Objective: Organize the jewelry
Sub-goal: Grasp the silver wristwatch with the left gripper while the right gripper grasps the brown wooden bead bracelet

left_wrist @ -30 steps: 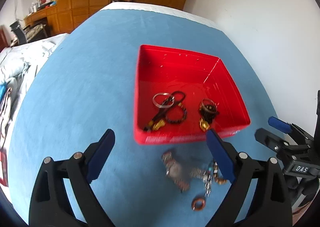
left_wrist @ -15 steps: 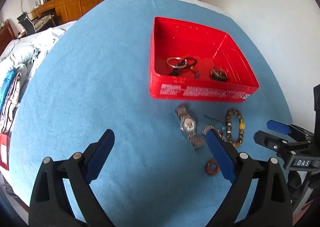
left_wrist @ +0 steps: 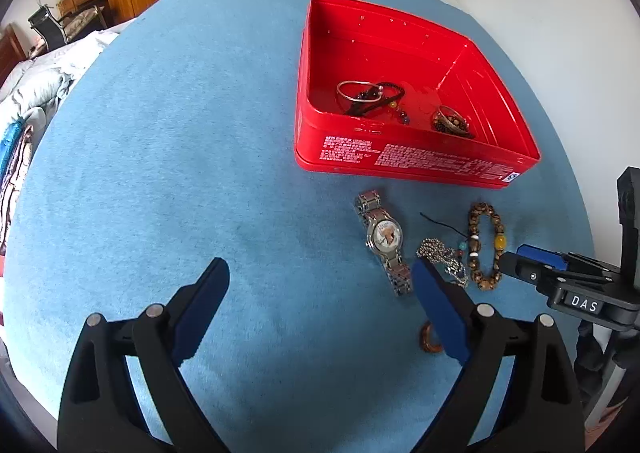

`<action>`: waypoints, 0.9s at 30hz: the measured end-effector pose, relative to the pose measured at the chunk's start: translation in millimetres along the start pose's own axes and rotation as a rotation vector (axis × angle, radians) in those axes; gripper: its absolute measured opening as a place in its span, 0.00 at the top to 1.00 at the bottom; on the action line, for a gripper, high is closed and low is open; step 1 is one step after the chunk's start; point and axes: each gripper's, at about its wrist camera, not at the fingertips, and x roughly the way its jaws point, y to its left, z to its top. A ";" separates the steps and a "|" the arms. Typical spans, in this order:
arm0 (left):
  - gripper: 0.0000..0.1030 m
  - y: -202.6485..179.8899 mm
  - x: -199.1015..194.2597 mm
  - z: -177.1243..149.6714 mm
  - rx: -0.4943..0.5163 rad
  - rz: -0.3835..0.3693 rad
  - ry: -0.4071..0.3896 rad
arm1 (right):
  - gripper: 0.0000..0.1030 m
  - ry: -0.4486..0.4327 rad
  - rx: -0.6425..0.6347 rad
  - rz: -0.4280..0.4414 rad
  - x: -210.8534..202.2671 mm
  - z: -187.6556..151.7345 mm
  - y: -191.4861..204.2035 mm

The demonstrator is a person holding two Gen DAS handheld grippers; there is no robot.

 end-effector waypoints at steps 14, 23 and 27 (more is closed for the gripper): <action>0.23 -31.4 47.9 23.0 0.037 0.005 0.099 | 0.62 0.016 -0.007 -0.018 9.5 7.1 -9.4; 0.27 -50.8 72.8 29.1 0.046 0.038 0.178 | 0.63 0.013 -0.025 0.003 11.1 8.5 -9.5; 0.40 -60.3 76.8 30.8 0.074 0.087 0.175 | 0.63 0.013 -0.035 0.015 11.9 8.4 -9.7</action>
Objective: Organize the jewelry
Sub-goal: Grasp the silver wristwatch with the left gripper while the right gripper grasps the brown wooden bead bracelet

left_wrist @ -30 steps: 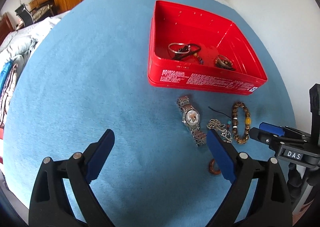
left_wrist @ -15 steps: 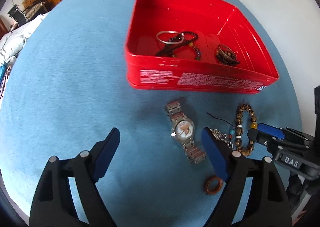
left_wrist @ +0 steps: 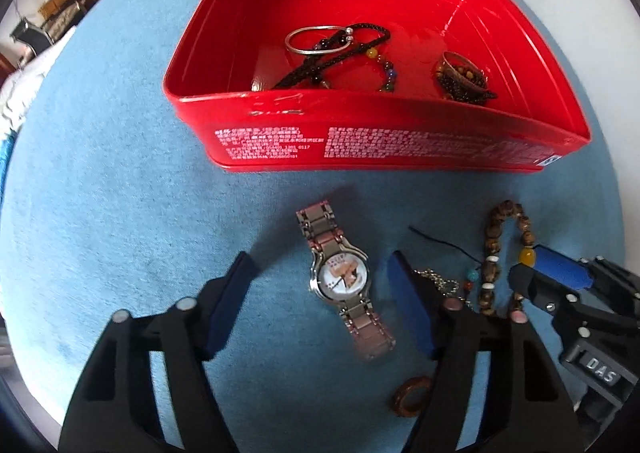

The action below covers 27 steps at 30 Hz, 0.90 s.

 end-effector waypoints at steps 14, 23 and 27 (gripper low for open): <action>0.71 3.3 -14.9 -18.4 0.004 -0.062 -0.052 | 0.63 0.010 0.005 0.000 3.3 6.0 2.6; 0.71 15.5 -32.0 -33.2 -0.007 -0.098 -0.082 | 0.74 0.008 0.015 -0.041 6.6 7.5 3.6; 0.71 15.6 -41.1 -47.3 -0.001 -0.104 -0.093 | 0.84 -0.005 0.017 -0.070 6.2 5.5 4.0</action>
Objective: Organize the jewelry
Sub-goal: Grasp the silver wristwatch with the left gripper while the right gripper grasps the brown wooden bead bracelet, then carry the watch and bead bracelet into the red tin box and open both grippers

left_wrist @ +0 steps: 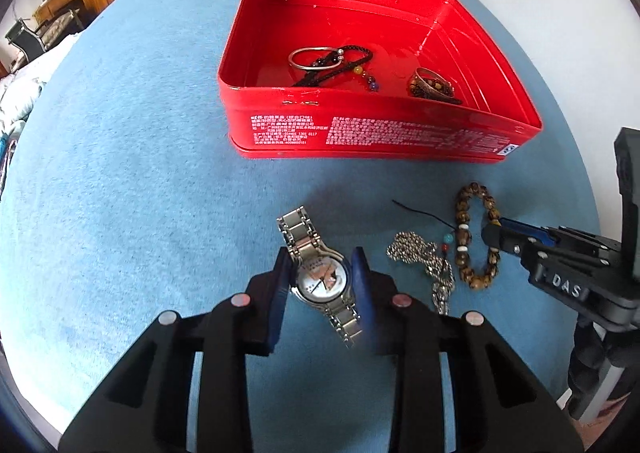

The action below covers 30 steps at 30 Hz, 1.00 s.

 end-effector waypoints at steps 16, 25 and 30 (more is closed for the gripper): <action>0.71 12.3 -34.4 -9.5 0.005 -0.018 -0.067 | 0.88 -0.115 -0.025 0.023 -60.1 -17.6 11.0; 0.71 11.9 -65.1 -13.6 0.015 -0.040 -0.122 | 0.88 -0.174 -0.048 0.004 -95.1 -17.3 16.8; 0.71 10.8 -78.1 -11.8 0.016 -0.050 -0.160 | 0.88 -0.209 -0.052 0.011 -111.2 -15.6 16.5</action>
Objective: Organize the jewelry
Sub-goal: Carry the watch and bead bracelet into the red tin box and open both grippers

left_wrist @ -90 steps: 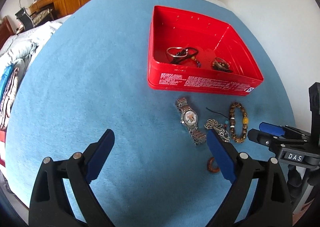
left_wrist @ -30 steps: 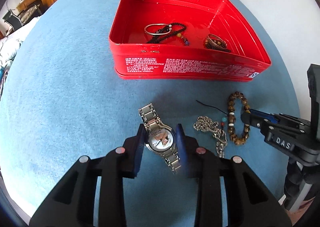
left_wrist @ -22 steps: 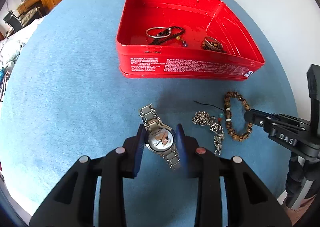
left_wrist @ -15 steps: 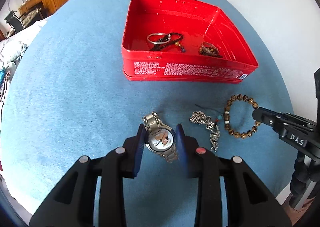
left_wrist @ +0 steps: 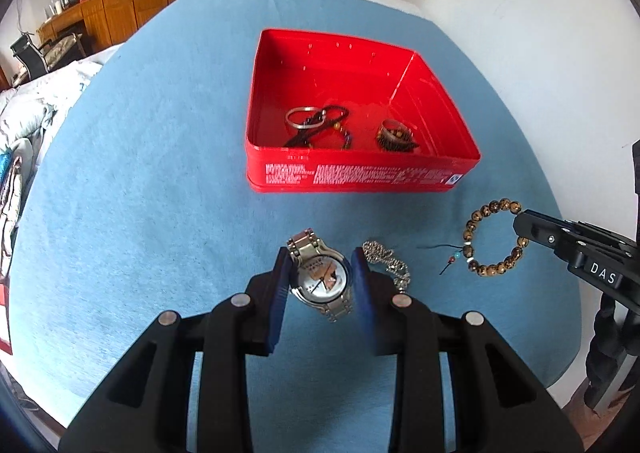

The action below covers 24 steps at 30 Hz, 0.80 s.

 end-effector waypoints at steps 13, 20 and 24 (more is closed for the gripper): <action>0.71 -10.5 -21.8 50.6 -0.001 -0.013 -0.100 | 0.88 -0.081 -0.016 0.020 -26.6 45.4 12.3; 0.71 -18.7 -4.2 102.0 0.006 -0.008 -0.129 | 0.88 -0.103 -0.027 0.032 -13.4 90.6 22.2; 0.71 -19.3 27.6 129.6 -0.002 -0.016 -0.105 | 0.88 -0.093 -0.025 0.026 13.4 117.9 22.5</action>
